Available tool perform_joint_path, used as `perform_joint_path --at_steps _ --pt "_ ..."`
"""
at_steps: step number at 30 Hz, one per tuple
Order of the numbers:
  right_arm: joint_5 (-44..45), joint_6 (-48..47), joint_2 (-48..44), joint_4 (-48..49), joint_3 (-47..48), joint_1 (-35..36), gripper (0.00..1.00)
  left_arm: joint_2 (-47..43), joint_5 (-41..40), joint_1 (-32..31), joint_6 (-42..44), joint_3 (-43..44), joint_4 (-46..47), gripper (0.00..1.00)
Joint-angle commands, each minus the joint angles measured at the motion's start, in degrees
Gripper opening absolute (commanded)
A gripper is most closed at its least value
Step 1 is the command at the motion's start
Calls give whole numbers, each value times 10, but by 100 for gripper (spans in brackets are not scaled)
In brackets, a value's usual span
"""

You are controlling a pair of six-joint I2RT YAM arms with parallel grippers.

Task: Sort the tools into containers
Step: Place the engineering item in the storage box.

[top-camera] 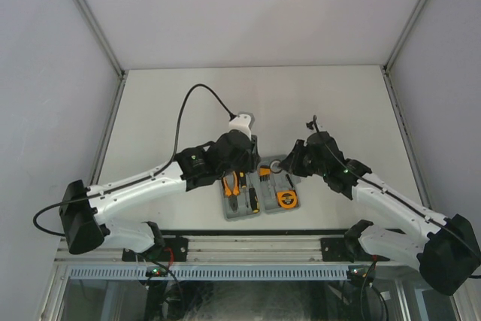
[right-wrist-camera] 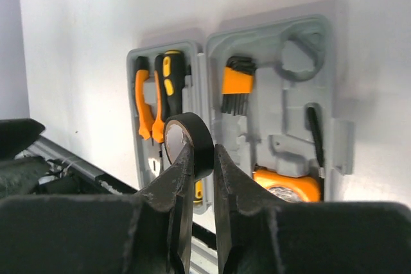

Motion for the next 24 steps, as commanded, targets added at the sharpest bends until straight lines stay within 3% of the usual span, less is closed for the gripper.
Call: perform_joint_path --at_steps 1,10,24 --pt "-3 -41 -10 -13 23 -39 6 -43 -1 42 -12 -51 12 41" --pt "-38 -67 53 30 24 -88 6 -136 13 131 -65 -194 19 41" --pt "-19 -94 187 62 74 -103 7 -181 14 137 -104 -259 28 39"
